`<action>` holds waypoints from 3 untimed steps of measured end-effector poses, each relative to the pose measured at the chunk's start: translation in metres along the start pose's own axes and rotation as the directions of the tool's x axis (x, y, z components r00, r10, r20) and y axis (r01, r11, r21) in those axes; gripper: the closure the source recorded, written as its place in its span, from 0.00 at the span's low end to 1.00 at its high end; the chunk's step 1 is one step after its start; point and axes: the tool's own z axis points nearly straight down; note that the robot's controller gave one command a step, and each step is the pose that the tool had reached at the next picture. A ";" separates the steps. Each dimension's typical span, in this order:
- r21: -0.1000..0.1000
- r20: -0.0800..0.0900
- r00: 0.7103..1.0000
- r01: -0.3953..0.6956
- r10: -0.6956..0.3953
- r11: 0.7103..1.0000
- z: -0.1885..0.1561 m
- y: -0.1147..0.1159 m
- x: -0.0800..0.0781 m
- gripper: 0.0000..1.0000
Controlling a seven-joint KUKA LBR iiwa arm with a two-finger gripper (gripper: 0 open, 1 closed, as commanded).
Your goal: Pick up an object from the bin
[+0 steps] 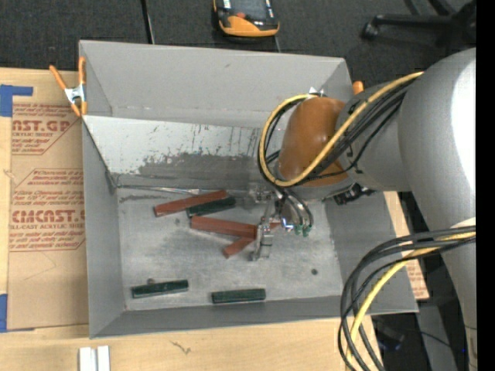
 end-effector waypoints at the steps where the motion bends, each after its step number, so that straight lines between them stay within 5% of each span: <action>1: 0.003 0.006 0.962 0.273 -0.273 0.962 -0.004 0.007 0.003 1.00; 3: 0.000 -0.006 0.962 0.274 -0.274 0.962 -0.017 0.007 0.006 1.00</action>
Offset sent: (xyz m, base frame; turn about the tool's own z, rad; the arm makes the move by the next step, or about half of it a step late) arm 0.0000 0.0000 0.0000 0.0000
